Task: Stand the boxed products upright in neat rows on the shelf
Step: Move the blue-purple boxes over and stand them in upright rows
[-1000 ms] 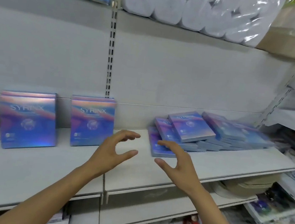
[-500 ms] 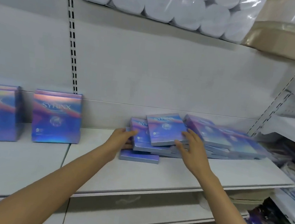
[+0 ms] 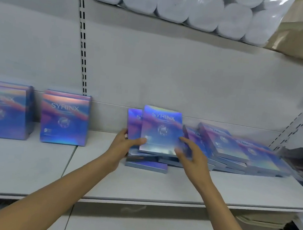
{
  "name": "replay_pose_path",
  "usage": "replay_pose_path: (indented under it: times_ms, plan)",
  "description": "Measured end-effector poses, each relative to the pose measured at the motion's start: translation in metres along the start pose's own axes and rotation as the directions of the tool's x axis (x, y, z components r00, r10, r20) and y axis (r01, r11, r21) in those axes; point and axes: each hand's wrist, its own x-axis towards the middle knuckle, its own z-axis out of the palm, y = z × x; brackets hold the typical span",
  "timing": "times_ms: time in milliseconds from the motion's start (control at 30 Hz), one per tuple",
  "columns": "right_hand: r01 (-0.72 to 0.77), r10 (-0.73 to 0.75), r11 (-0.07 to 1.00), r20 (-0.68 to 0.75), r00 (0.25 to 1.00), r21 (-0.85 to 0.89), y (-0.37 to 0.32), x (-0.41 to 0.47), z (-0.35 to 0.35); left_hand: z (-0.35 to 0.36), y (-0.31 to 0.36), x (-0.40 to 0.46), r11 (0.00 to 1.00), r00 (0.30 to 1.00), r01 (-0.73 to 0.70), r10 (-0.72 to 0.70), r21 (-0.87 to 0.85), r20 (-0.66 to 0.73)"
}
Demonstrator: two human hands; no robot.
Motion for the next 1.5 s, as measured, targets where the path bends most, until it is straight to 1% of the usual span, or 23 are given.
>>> replay_pose_path:
  times_ms: [67,133,233,300,367,433,500,633,733,900,1000,1100,1167,1267,1333,1500]
  plan:
    - [-0.042,0.036,0.977,0.031,0.999,0.208,-0.019,0.008,0.009,-0.018,0.007,-0.008,0.995,0.996,-0.089,0.09,0.048,-0.006]
    - [-0.081,0.063,0.92,0.058,0.996,0.382,-0.031,0.018,0.021,-0.036,0.014,-0.02,0.986,0.989,-0.15,0.149,0.076,0.012]
    - [-0.105,0.077,0.874,0.077,0.994,0.475,-0.05,0.03,0.047,-0.066,0.015,-0.034,0.977,0.98,-0.198,0.195,0.082,0.04]
    - [-0.135,0.081,0.831,0.122,0.989,0.539,-0.056,0.034,0.068,-0.088,0.015,-0.042,0.969,0.973,-0.229,0.228,0.092,0.019]
    - [-0.184,0.09,0.783,0.185,0.979,0.594,-0.064,0.036,0.089,-0.111,0.017,-0.052,0.96,0.969,-0.238,0.244,0.145,-0.024]
    - [-0.212,0.086,0.755,0.227,0.97,0.621,-0.078,0.035,0.109,-0.135,0.018,-0.061,0.952,0.963,-0.239,0.257,0.19,-0.076]
    - [-0.223,0.075,0.74,0.251,0.965,0.635,-0.093,0.034,0.13,-0.162,0.018,-0.07,0.953,0.951,-0.223,0.259,0.206,-0.167]
    - [-0.205,0.038,0.745,0.267,0.963,0.635,-0.125,0.029,0.174,-0.222,0.016,-0.089,0.957,0.921,-0.249,0.281,0.147,-0.268]
    - [-0.18,0.018,0.745,0.251,0.968,0.643,-0.15,0.025,0.207,-0.277,0.018,-0.1,0.96,0.896,-0.262,0.28,0.099,-0.344]
    - [-0.176,0.017,0.723,0.238,0.971,0.668,-0.192,0.012,0.267,-0.377,0.033,-0.115,0.971,0.904,-0.236,0.237,0.046,-0.354]
    - [-0.148,0.005,0.705,0.204,0.979,0.693,-0.217,0.001,0.304,-0.433,0.042,-0.119,0.964,0.9,-0.262,0.262,0.048,-0.348]
    - [-0.136,0.008,0.707,0.184,0.983,0.694,-0.235,-0.01,0.337,-0.483,0.05,-0.119,0.958,0.872,-0.284,0.28,0.052,-0.401]
    - [-0.147,0.032,0.706,0.176,0.984,0.693,-0.244,-0.016,0.353,-0.514,0.057,-0.118,0.951,0.848,-0.29,0.308,0.109,-0.432]
    - [-0.133,0.042,0.725,0.148,0.988,0.676,-0.254,-0.02,0.373,-0.557,0.062,-0.115,0.944,0.858,-0.286,0.328,0.164,-0.395]
    - [-0.131,0.064,0.729,0.124,0.99,0.672,-0.259,-0.023,0.384,-0.577,0.063,-0.113,0.939,0.865,-0.301,0.342,0.165,-0.368]
    - [-0.144,0.111,0.75,0.092,0.99,0.645,-0.268,-0.029,0.402,-0.61,0.053,-0.101,0.95,0.88,-0.287,0.313,0.124,-0.358]
